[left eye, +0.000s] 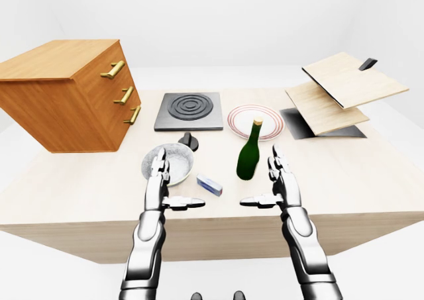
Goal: Put the bowl on the top of the cabinet.
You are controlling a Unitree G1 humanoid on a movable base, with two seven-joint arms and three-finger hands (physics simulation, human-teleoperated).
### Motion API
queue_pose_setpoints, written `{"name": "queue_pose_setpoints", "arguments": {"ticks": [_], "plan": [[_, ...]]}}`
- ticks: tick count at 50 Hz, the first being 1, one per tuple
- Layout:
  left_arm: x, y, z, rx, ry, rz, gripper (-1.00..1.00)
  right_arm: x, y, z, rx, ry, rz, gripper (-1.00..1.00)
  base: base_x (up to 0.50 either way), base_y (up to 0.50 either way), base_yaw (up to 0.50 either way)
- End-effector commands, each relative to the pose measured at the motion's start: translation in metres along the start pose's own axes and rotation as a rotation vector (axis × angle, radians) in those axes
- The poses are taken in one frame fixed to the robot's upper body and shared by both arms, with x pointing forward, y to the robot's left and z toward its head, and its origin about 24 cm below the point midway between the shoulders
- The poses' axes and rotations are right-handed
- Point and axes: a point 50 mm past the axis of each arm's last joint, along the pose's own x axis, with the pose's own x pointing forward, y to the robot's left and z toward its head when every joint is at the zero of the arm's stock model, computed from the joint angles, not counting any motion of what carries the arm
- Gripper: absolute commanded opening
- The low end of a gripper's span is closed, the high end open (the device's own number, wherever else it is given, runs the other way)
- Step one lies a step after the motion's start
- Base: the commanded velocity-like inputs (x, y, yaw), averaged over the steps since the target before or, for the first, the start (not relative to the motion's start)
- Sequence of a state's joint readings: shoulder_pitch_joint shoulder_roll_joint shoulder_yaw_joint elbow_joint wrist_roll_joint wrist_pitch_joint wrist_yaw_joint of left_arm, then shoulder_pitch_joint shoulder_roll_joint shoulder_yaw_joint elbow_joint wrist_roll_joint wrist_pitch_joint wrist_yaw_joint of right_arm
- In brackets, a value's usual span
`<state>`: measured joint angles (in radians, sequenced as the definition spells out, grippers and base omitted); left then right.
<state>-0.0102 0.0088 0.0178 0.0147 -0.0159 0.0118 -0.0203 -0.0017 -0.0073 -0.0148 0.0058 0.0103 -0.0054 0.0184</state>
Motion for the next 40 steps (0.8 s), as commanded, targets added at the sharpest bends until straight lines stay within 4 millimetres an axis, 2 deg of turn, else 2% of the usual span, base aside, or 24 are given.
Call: {"name": "queue_pose_setpoints", "arguments": {"ticks": [1,10,12,18,24,32,33,36,38,40], "plan": [[0.004,0.007,-0.003,-0.018,0.032,-0.01,1.0,0.001,-0.007,-0.002,0.01,-0.004,0.009,1.0,0.0,0.0,0.0],[0.002,0.007,0.0,-0.008,0.001,-0.007,1.0,-0.002,-0.005,0.003,-0.001,-0.046,0.015,1.0,0.0,0.0,0.0],[-0.005,0.008,0.014,0.01,-0.11,0.007,1.0,-0.01,-0.004,0.014,-0.035,-0.111,0.007,1.0,0.0,0.0,0.0],[-0.024,0.014,0.043,-0.011,-0.248,0.07,1.0,-0.025,-0.008,0.031,-0.073,-0.18,-0.015,1.0,0.0,0.0,0.0],[-0.045,0.02,0.072,-0.021,-0.378,0.128,1.0,-0.043,-0.008,0.056,-0.15,-0.281,-0.06,1.0,0.0,0.0,0.0],[-0.054,0.021,0.08,-0.003,-0.411,0.144,1.0,-0.051,-0.009,0.067,-0.187,-0.328,-0.092,1.0,0.0,0.0,0.0],[-0.055,0.022,0.08,-0.003,-0.407,0.144,1.0,-0.05,-0.01,0.057,-0.197,-0.283,-0.101,1.0,0.0,0.0,0.0],[-0.056,0.021,0.077,-0.001,-0.395,0.14,1.0,-0.053,-0.008,0.07,-0.215,-0.337,-0.092,1.0,0.0,0.0,0.0],[-0.056,0.021,0.077,0.0,-0.395,0.139,1.0,-0.051,-0.01,0.056,-0.218,-0.274,-0.101,1.0,0.0,0.11,0.0],[-0.056,0.021,0.077,0.001,-0.392,0.137,1.0,-0.053,-0.008,0.068,-0.217,-0.328,-0.093,1.0,0.0,0.49,0.0]]}}
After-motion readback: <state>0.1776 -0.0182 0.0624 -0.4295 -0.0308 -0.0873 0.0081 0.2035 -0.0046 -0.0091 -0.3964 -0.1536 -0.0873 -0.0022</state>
